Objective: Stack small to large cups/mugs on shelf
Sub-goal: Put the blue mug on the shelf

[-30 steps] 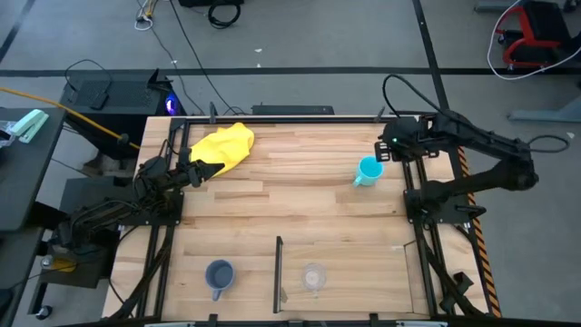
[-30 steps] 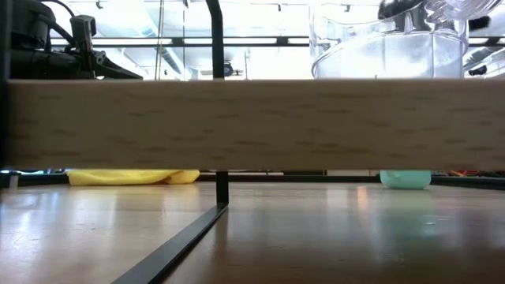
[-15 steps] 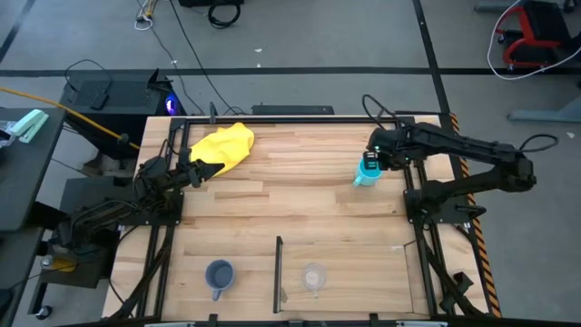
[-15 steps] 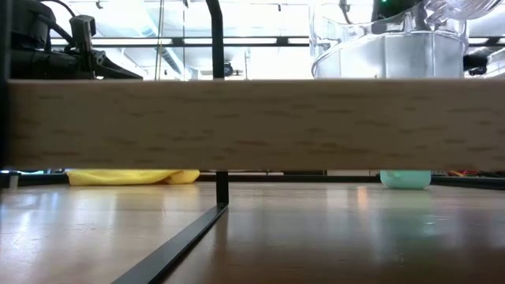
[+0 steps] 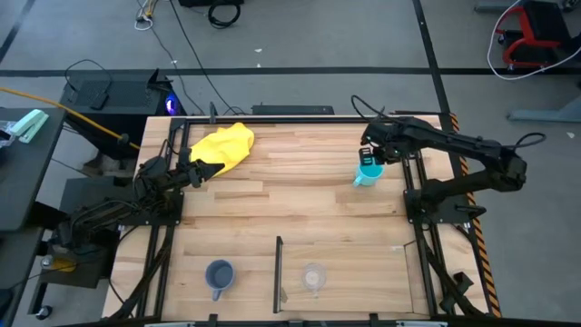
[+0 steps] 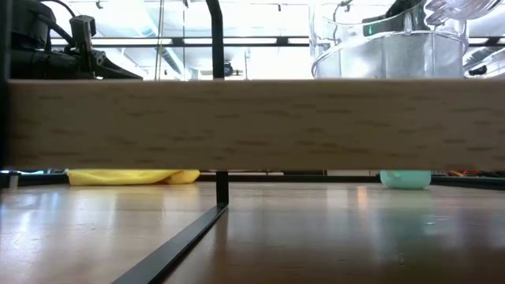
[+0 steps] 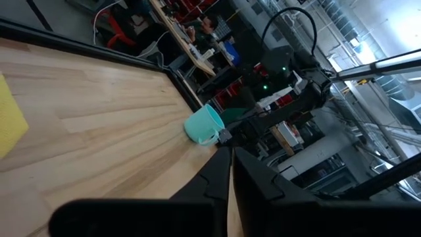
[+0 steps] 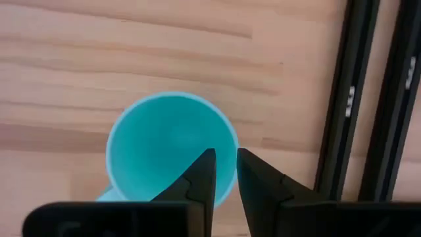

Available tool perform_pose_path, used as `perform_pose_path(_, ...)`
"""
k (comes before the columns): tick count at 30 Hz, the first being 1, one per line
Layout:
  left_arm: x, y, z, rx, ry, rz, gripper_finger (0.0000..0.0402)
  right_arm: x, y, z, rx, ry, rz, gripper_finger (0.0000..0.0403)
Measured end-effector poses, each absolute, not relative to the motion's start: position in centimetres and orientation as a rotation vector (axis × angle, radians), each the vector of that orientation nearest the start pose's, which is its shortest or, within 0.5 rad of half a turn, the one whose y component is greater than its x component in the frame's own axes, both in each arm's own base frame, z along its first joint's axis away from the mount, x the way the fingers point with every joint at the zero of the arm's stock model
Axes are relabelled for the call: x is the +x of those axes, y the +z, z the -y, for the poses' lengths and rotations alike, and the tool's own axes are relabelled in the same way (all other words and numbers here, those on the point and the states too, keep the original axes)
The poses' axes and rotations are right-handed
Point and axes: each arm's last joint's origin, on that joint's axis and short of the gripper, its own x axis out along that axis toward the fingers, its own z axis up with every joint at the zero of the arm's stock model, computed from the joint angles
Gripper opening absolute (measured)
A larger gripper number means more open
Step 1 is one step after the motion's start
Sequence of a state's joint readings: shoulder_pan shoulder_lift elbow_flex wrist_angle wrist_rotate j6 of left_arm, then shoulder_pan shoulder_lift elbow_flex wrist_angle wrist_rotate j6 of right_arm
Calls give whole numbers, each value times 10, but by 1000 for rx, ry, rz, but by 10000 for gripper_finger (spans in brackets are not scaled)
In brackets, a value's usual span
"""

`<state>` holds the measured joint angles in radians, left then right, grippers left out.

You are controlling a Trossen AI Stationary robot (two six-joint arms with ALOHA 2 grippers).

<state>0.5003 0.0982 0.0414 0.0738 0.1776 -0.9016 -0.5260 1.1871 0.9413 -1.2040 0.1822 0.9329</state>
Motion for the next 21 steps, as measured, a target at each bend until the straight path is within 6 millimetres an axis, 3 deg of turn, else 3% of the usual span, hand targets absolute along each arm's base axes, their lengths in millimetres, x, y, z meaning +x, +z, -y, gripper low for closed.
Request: perform_pose_path(21, 92, 173, -44, -892, 309, 126, 32, 164, 232, 117, 784, -1065, -1339, 68)
